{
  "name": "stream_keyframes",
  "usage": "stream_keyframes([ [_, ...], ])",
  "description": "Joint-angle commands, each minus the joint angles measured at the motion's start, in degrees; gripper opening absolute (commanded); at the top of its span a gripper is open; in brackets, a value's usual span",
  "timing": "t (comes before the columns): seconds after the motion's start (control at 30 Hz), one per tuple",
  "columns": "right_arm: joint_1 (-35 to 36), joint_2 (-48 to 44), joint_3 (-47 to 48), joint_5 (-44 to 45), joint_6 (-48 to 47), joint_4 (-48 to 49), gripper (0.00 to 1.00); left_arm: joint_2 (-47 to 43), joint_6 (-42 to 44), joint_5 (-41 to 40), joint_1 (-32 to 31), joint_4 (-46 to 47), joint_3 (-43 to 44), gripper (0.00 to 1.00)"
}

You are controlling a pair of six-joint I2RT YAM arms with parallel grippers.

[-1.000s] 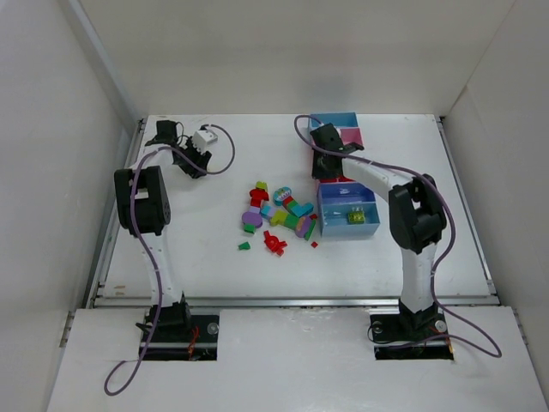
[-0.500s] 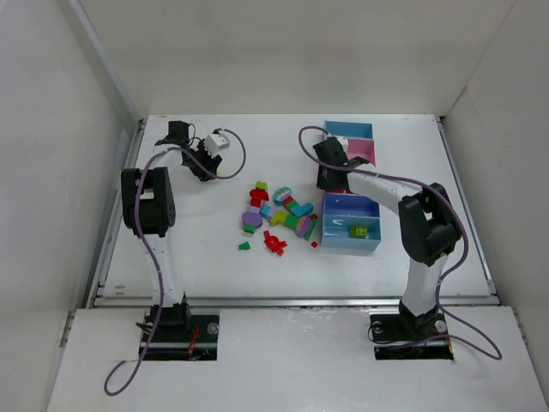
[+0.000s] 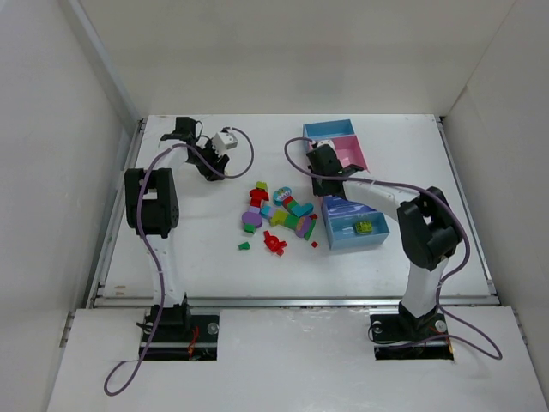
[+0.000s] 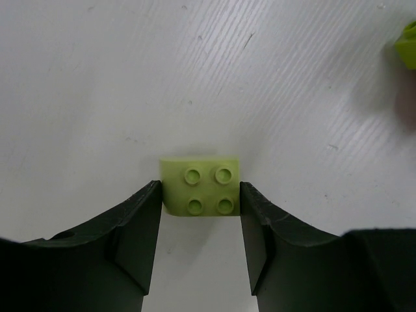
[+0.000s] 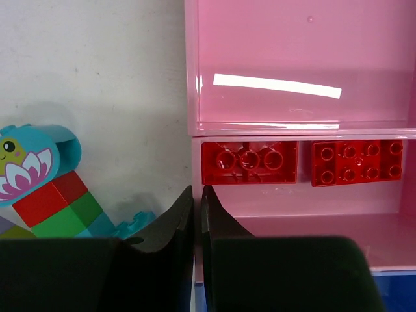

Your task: Sort the legos into containers by color

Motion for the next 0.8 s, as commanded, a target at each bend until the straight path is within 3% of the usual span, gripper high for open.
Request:
stream_keyframes([
  [0.0,0.71,0.23,-2.86,-3.68,-1.51,-2.69,0.01,-4.43,1.27,4.14,-0.32,-3.70,3.65,0.00],
  [0.17,0.71,0.84,-0.41,-5.97,3.75,-3.39,0.02,-4.43,1.27,4.14,-0.85,-4.84,4.98,0.00],
  [0.27,0.71,1.37,1.35,-6.51,5.00,-3.92,0.11,-3.90,0.75,4.14,-1.38,-5.37,4.98,0.00],
  [0.33,0.71,1.37,1.36,-7.03,5.52,-3.92,0.33,-3.90,0.75,4.14,-1.99,-5.37,4.98,0.00],
  [0.43,0.71,0.76,3.29,-7.03,5.52,-5.06,0.47,-4.43,0.75,4.14,-2.51,-5.37,4.98,0.00],
  [0.77,-3.42,-7.50,5.67,-10.89,3.15,-5.77,0.50,-2.67,-1.53,5.90,-4.18,-7.13,10.42,0.00],
])
